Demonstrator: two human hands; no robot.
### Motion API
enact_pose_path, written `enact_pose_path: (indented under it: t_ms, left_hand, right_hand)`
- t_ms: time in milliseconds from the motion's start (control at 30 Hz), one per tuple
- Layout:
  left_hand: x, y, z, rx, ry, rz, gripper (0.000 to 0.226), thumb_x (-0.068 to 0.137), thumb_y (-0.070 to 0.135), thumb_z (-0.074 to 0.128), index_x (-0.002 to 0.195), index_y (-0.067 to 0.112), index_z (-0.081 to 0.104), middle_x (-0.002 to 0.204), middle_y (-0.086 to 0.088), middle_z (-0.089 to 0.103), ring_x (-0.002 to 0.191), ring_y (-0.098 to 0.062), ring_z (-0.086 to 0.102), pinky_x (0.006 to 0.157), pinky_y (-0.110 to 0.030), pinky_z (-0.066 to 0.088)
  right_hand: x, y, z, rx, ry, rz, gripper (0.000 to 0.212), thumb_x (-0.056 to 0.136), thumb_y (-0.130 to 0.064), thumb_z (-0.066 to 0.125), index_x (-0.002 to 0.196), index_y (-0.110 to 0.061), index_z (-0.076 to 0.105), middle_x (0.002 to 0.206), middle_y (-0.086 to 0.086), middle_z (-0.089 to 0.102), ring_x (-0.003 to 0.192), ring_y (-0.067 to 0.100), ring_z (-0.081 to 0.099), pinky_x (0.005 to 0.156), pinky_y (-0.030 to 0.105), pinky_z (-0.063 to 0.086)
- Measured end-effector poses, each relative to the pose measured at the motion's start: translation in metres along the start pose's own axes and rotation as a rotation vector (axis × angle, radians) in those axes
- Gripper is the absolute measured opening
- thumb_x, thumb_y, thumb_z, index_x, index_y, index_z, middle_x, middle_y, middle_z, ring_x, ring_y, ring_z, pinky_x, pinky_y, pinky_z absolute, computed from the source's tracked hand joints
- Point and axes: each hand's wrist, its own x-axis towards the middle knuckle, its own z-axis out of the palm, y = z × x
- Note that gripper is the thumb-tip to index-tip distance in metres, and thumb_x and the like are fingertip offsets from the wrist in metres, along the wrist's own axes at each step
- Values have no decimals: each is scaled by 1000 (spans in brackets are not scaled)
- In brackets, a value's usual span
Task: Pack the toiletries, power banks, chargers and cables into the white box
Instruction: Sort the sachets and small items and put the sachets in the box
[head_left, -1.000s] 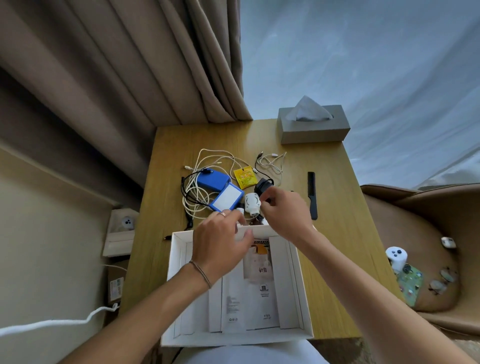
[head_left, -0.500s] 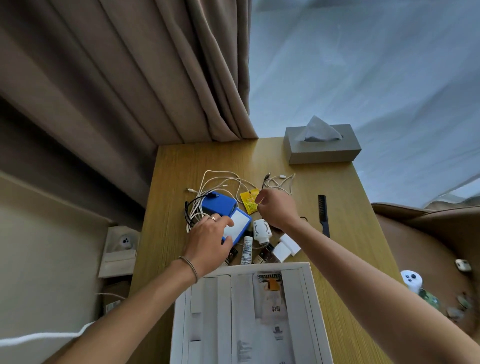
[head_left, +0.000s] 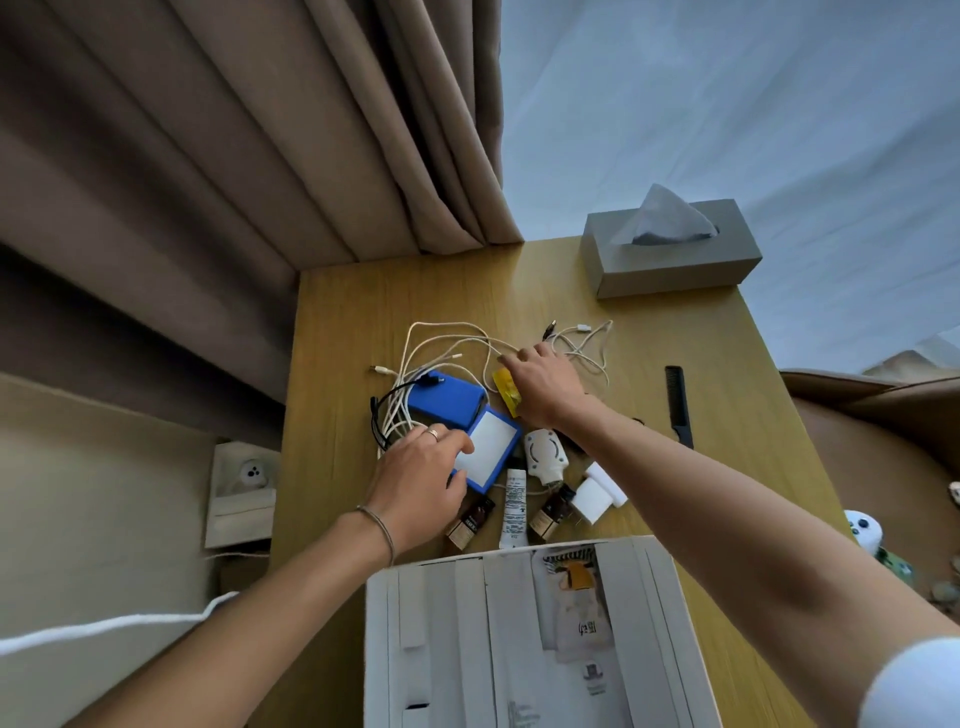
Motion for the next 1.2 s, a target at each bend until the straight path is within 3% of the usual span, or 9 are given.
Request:
enact_pose_path:
  t_ms: [267, 433, 567, 633, 767, 867, 933, 1067, 1200]
  left_hand:
    - [11, 0, 0, 34, -35, 82, 29, 93, 23, 53, 121, 24, 61, 110, 5, 63, 102, -14, 56, 89, -30, 48]
    - [23, 13, 6, 129, -109, 194, 33, 92, 18, 54, 125, 22, 59, 114, 0, 62, 103, -21, 55, 88, -34, 46]
    - [38, 22, 19, 276, -188, 380, 41, 88, 7, 56, 127, 20, 59, 112, -5, 61, 101, -25, 55, 83, -36, 46]
    - [45, 24, 26, 338, -223, 470, 40, 88, 7, 57, 126, 19, 59, 116, -5, 61, 104, -25, 55, 86, -37, 48]
    - [55, 27, 39, 458, -303, 645, 42, 88, 10, 60, 129, 19, 57, 126, -6, 59, 110, -25, 52, 90, -39, 47]
    - [61, 29, 45, 534, -343, 748, 41, 88, 10, 62, 129, 17, 58, 129, -8, 58, 115, -26, 50, 92, -38, 46]
    - [62, 29, 47, 603, -349, 824, 38, 88, 10, 62, 126, 15, 60, 126, -10, 58, 112, -26, 50, 90, -37, 46]
    - [61, 29, 50, 742, -316, 912, 26, 92, 14, 60, 118, 14, 66, 126, -13, 55, 114, -29, 47, 90, -39, 45]
    - [59, 32, 54, 796, -261, 927, 28, 97, 13, 55, 122, 12, 64, 128, -13, 54, 115, -30, 47, 87, -39, 45]
  right_hand:
    - [1, 0, 5, 5, 72, 20, 78, 75, -23, 77, 146, -19, 44, 124, 12, 62, 114, 34, 56, 97, 43, 46]
    - [-18, -4, -13, 180, 130, 144, 23, 77, -6, 63, 98, -13, 69, 96, 8, 70, 92, 33, 66, 68, 36, 50]
    - [-41, -1, -27, 372, 217, 251, 17, 80, -9, 69, 96, -14, 73, 90, 6, 70, 85, 30, 65, 62, 30, 39]
    - [-55, 2, -35, 481, 262, 297, 21, 80, -13, 73, 101, -15, 75, 90, 4, 73, 80, 26, 65, 60, 30, 42]
    - [-80, 11, -48, 684, 273, 380, 3, 80, -13, 73, 80, -16, 75, 73, 2, 72, 69, 22, 67, 58, 37, 55]
    - [-98, 19, -53, 838, 285, 390, 14, 81, -13, 76, 72, -23, 73, 64, -6, 68, 55, 3, 60, 50, 22, 50]
    - [-108, 22, -56, 929, 295, 415, 13, 81, -14, 77, 74, -23, 73, 66, -4, 69, 56, 3, 59, 53, 27, 50]
    - [-121, 24, -58, 1080, 300, 477, 4, 83, -17, 79, 86, -13, 78, 81, 9, 76, 80, 28, 73, 77, 46, 61]
    - [-130, 23, -59, 1204, 287, 508, 11, 85, -14, 78, 88, -4, 75, 82, 13, 76, 74, 22, 73, 74, 42, 61]
